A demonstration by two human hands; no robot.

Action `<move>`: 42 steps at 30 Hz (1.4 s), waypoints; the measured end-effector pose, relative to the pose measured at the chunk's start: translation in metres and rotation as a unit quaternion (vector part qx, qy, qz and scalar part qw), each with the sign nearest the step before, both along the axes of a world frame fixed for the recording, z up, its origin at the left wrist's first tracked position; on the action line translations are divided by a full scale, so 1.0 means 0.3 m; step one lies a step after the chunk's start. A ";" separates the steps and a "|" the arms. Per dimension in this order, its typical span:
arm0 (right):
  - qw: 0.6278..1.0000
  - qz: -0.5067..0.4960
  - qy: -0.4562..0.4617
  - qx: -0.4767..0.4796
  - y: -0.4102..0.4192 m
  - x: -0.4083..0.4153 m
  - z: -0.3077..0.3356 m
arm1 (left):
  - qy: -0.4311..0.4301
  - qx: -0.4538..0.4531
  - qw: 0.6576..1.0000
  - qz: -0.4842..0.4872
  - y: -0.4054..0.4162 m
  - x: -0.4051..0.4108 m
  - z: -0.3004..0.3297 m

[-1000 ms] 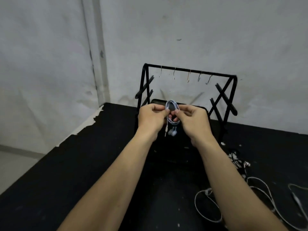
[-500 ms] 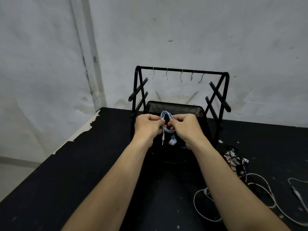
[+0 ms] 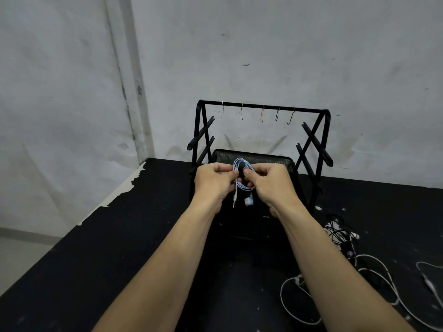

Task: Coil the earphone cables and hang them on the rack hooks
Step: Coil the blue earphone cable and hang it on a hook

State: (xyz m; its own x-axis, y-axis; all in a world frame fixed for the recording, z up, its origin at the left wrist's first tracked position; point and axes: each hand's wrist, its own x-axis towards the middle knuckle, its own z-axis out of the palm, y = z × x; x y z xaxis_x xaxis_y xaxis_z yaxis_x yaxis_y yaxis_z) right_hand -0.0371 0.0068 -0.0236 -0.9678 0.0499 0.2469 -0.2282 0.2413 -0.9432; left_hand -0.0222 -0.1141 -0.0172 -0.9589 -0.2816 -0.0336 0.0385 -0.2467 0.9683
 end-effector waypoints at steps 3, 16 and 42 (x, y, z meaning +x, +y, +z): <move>1.000 0.001 0.007 -0.014 0.000 0.004 0.012 | 0.014 0.001 1.000 0.012 -0.002 -0.002 0.005; 1.000 0.004 0.000 0.007 0.001 0.012 0.004 | -0.004 -0.002 1.000 0.011 0.004 -0.003 -0.003; 0.997 0.044 0.056 0.041 0.016 0.072 0.097 | 0.072 0.087 0.988 -0.101 0.026 0.011 0.045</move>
State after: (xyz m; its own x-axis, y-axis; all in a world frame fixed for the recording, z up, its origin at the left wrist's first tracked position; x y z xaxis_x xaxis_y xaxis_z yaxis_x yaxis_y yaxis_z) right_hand -0.0157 0.0116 0.0055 -0.9339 -0.0586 0.3526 -0.3538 0.2912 -0.8888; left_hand -0.0190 -0.1062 -0.0036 -0.9933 -0.0862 0.0767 0.1063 -0.4264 0.8983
